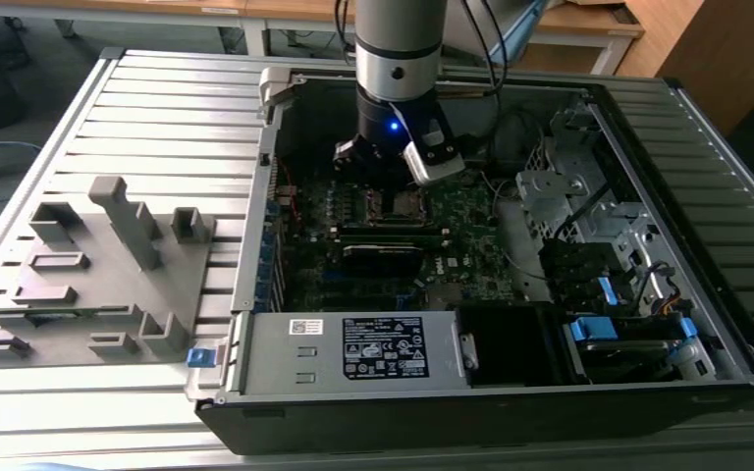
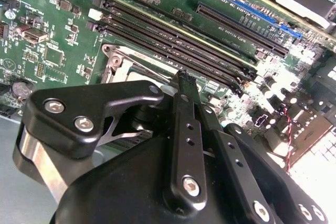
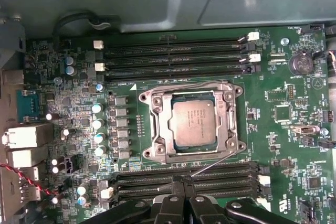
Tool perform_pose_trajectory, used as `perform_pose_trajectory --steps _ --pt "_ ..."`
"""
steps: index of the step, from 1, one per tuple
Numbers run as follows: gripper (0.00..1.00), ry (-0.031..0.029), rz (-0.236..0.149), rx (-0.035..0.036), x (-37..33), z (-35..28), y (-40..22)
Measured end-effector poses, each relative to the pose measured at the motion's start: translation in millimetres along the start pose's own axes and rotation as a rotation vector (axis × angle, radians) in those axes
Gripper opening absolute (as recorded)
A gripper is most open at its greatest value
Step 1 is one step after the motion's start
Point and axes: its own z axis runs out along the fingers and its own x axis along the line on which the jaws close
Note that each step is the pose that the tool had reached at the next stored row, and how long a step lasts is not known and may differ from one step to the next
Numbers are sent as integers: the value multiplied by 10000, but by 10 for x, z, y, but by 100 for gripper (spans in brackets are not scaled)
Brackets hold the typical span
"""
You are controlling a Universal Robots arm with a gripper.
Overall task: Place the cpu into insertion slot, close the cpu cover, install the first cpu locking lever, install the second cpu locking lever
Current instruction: 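Install the second cpu locking lever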
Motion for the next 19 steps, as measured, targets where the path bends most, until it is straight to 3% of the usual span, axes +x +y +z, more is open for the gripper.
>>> perform_pose_trajectory --steps 13,19 --pt "11 0 -42 -3 2 2 0" --pt "11 0 -41 -2 60 15 -5"
